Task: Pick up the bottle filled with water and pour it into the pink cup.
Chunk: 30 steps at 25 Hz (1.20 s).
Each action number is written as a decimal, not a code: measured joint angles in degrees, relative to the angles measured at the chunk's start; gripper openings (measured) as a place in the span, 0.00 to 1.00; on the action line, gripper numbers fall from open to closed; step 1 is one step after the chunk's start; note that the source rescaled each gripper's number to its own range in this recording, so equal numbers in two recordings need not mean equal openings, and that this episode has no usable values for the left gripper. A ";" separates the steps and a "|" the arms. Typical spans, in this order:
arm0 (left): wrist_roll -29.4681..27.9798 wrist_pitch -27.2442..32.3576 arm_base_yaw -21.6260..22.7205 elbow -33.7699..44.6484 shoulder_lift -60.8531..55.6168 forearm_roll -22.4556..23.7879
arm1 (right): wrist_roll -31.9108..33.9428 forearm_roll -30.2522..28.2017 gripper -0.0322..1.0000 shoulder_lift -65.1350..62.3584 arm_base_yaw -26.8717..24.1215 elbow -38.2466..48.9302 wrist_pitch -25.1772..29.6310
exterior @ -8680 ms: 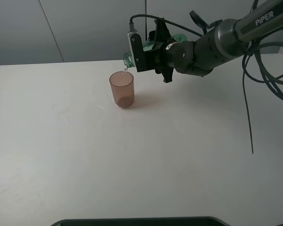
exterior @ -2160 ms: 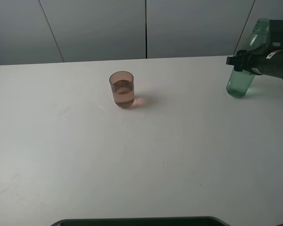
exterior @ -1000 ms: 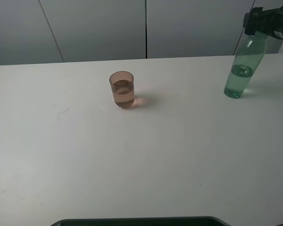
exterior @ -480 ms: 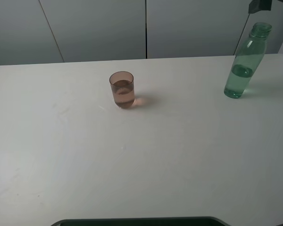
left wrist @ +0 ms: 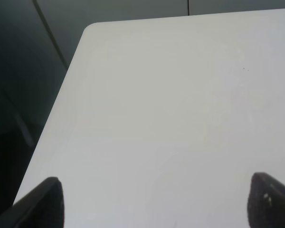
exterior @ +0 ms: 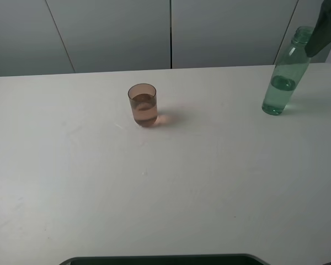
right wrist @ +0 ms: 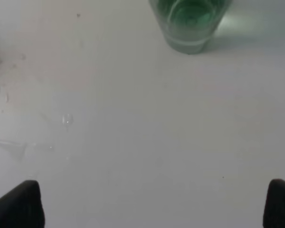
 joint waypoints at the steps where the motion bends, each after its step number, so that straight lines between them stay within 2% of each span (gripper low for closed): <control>1: 0.00 0.00 0.00 0.00 0.00 0.00 | 0.47 0.00 1.00 -1.58 0.00 0.92 0.09; 12: 0.00 0.00 0.00 0.00 0.00 0.00 | 2.51 0.00 1.00 -27.81 0.00 20.87 0.80; 19: 0.00 0.00 0.00 0.00 0.00 0.00 | 2.51 0.00 1.00 -45.69 0.00 32.65 -1.06; 23: 0.27 0.00 0.00 0.00 -0.05 0.00 | 2.62 -0.36 1.00 -53.86 0.00 36.49 -1.45; 30: 0.17 0.00 0.00 0.00 -0.05 -0.11 | 1.67 -4.55 1.00 -65.52 0.00 39.95 -3.80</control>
